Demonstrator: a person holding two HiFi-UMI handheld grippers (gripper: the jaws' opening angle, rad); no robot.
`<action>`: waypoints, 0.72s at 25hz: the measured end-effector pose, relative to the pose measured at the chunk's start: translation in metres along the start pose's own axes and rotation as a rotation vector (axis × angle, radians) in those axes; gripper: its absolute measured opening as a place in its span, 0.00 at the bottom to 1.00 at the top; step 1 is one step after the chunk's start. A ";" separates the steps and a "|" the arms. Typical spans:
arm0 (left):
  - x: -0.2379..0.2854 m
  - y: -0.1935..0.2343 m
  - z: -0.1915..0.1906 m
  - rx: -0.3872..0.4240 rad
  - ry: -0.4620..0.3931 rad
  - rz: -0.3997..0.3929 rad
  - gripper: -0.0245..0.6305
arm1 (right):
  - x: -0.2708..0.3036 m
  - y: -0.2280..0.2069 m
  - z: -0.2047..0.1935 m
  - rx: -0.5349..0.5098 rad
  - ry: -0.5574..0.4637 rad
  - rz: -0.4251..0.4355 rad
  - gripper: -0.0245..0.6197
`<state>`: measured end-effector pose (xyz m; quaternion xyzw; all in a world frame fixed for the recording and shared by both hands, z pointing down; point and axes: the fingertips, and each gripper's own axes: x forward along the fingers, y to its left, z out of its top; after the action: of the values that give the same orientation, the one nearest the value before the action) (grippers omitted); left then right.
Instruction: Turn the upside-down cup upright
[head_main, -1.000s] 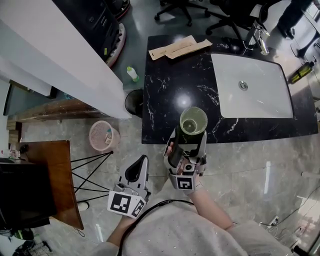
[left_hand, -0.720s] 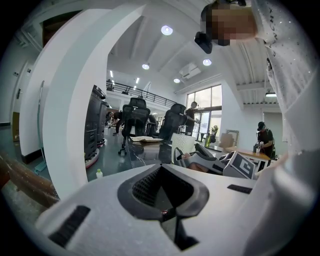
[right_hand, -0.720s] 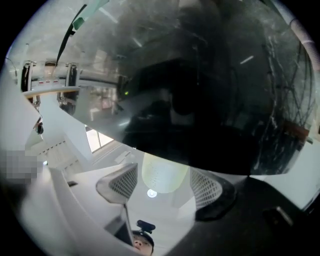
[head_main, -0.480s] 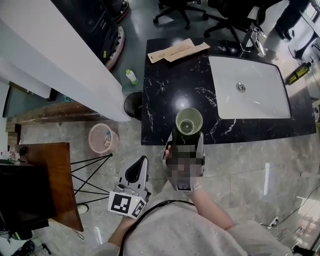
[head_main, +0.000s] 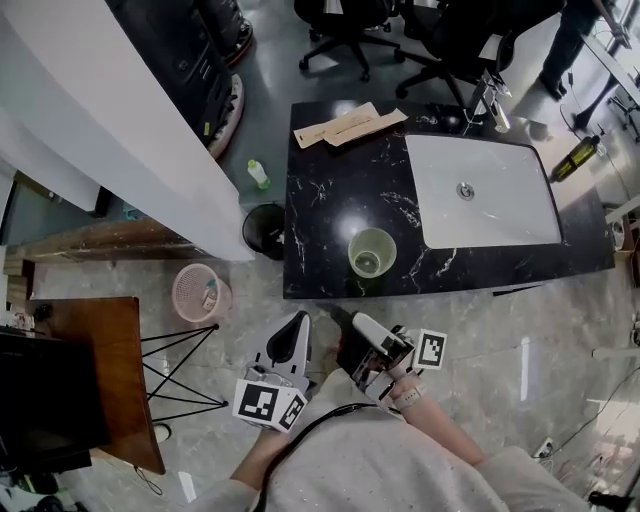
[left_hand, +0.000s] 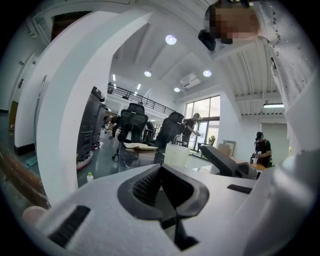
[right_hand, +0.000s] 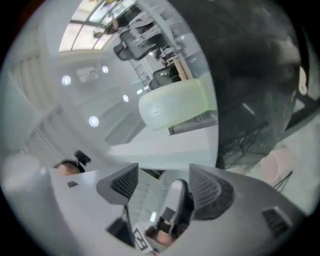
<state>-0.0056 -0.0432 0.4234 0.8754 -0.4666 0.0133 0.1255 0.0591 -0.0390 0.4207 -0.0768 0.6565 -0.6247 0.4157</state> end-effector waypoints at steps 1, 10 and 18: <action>0.003 -0.002 0.003 -0.006 -0.010 -0.004 0.05 | -0.002 0.002 -0.002 -0.090 0.045 -0.074 0.51; 0.033 -0.031 0.021 -0.035 -0.071 -0.053 0.05 | -0.009 0.032 0.020 -0.860 0.300 -0.483 0.05; 0.046 -0.046 0.027 -0.039 -0.092 -0.070 0.05 | -0.001 0.041 0.018 -1.153 0.417 -0.520 0.05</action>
<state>0.0557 -0.0627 0.3938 0.8881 -0.4414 -0.0407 0.1214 0.0884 -0.0438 0.3874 -0.3201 0.9124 -0.2550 0.0083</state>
